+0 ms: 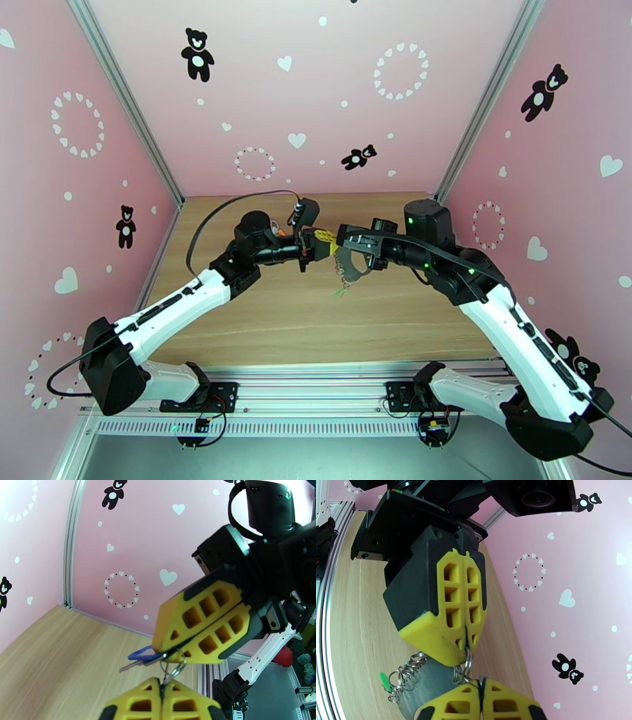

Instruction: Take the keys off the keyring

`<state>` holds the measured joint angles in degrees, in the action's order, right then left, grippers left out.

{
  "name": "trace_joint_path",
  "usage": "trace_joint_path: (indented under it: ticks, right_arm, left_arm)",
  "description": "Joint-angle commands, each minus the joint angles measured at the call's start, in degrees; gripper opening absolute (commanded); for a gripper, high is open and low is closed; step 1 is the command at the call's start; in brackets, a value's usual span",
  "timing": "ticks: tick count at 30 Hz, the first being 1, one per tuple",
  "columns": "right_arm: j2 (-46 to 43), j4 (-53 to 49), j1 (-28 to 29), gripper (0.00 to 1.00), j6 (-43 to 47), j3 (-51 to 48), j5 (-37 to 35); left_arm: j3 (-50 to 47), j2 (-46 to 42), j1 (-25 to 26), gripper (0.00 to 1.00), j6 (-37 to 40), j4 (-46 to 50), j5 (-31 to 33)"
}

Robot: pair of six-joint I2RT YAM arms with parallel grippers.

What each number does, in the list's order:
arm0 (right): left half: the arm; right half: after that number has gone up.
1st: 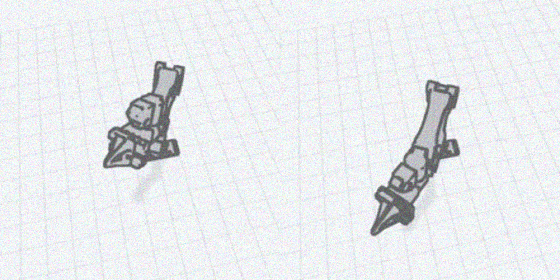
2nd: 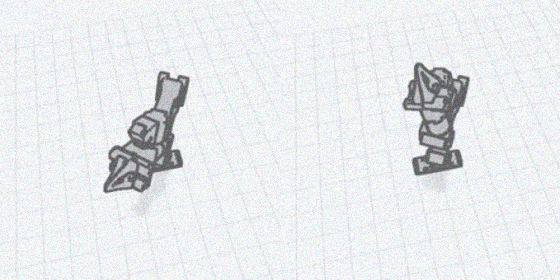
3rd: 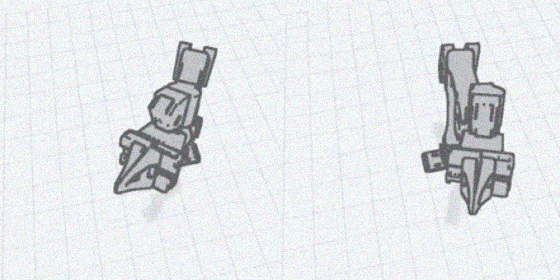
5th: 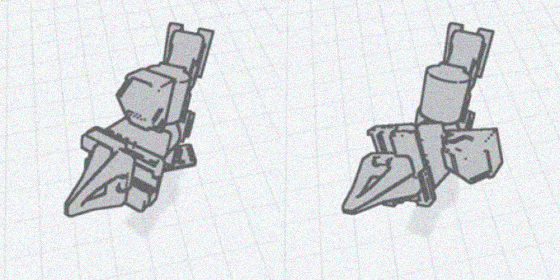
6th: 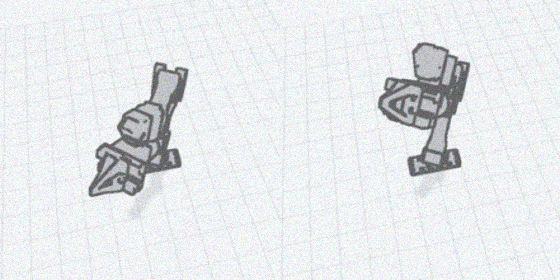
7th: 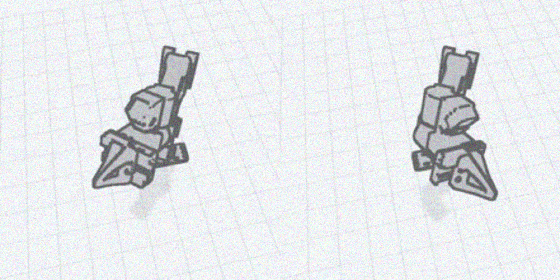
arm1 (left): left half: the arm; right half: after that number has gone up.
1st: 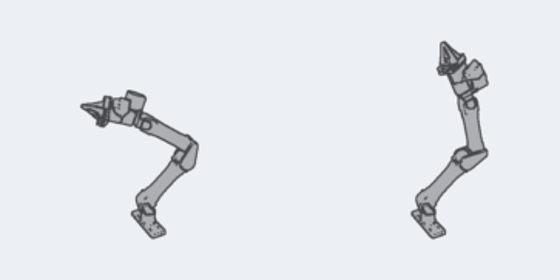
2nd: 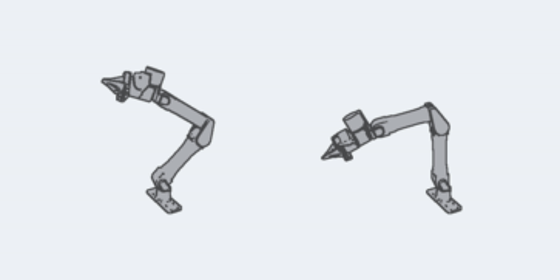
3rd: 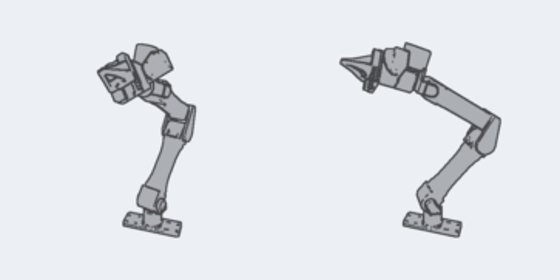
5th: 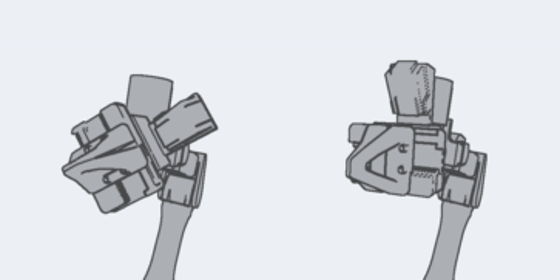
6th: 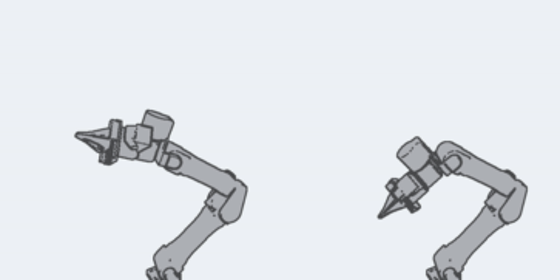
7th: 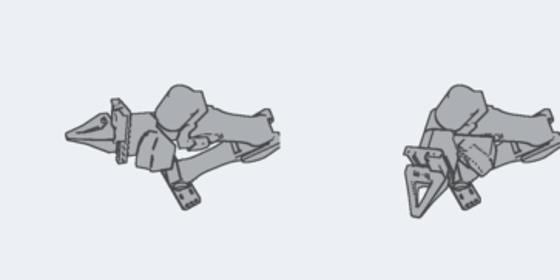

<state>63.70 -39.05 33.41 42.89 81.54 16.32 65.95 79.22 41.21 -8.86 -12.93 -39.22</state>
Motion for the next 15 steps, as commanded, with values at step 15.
trace_joint_path:
  ticks: [15]
  right_arm:
    - [-0.2, -5.0, 1.1, 0.0, -0.9, 2.3, 9.8]
  left_arm:
    - [3.3, -4.6, 1.7, 0.31, 17.8, 11.9, 1.9]
